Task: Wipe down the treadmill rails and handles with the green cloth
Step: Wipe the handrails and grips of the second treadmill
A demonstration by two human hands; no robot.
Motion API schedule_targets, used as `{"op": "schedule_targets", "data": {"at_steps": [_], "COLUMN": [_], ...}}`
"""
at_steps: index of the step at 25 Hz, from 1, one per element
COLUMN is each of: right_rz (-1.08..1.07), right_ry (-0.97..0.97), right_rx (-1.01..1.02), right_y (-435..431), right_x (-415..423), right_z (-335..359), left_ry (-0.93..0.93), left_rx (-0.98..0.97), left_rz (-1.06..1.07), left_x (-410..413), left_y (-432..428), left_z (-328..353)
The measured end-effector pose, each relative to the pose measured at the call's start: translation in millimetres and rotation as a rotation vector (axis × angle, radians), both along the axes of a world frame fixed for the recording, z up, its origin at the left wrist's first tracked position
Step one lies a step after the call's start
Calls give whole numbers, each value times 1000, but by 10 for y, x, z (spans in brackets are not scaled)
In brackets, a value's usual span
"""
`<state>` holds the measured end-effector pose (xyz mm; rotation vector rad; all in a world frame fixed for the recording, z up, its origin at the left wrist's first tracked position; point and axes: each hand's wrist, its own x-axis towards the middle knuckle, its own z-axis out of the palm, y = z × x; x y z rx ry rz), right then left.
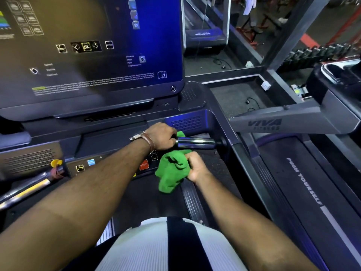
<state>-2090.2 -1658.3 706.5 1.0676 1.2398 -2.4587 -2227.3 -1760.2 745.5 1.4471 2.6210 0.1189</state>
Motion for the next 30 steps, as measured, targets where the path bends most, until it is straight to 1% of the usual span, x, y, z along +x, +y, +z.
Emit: {"op": "schedule_targets", "data": {"at_steps": [2,3,5,6,7,8,9,10,11,12,13,15,17,19,20,21,23,24,25,26,27,28,30], "right_rz": [69,55,-52,-127,-161,-114,38,240,428,589,701,830,874,874,866,823,684,629,614,657,765,871,959], "right_ry": [-9,5,164,254,342,427,487,473,417,347,289,185,6,-156,-180,-159,-135,-152,-190,-234,-273,-278,-229], "right_rx": [151,231,379,523,753,1046,1388,1714,1947,2071,2135,2228,2310,2345,2336,2345,2374,2370,2334,2279,2231,2229,2266], "right_y": [163,246,367,391,386,358,297,210,119,60,47,236,570,892,981,1009,960,948,959,996,1053,1131,1276], "right_x": [210,310,462,453,389,281,174,93,55,68,118,251,346,371,391,402,460,514,583,658,731,777,703], "right_z": [35,70,186,218,245,258,272,221,143,56,10,-29,26,204,304,383,476,470,431,365,267,143,11], "left_ry": [-26,-41,-64,-69,-70,-69,-72,-82,-88,-92,-93,-99,-104,-99,-82,-43,65,90,71,26,-18,-31,50], "left_rx": [5,11,1,-5,-3,-1,1,-2,-5,-13,-20,-27,-59,-96,-113,-141,-248,-283,-293,-281,-244,-201,-138], "left_rz": [1,10,28,34,38,43,50,67,83,96,99,84,69,70,85,112,165,168,167,177,204,240,272], "left_x": [-2,-9,-15,-15,-19,-23,-21,-14,-9,-3,4,6,9,16,27,47,149,231,321,405,466,512,568], "left_y": [-1,1,10,13,14,10,14,15,9,5,1,0,3,29,69,135,349,474,584,663,703,709,670], "left_z": [-16,-16,0,6,4,6,17,26,33,43,48,24,18,45,58,87,152,147,113,58,-15,-87,-195]}}
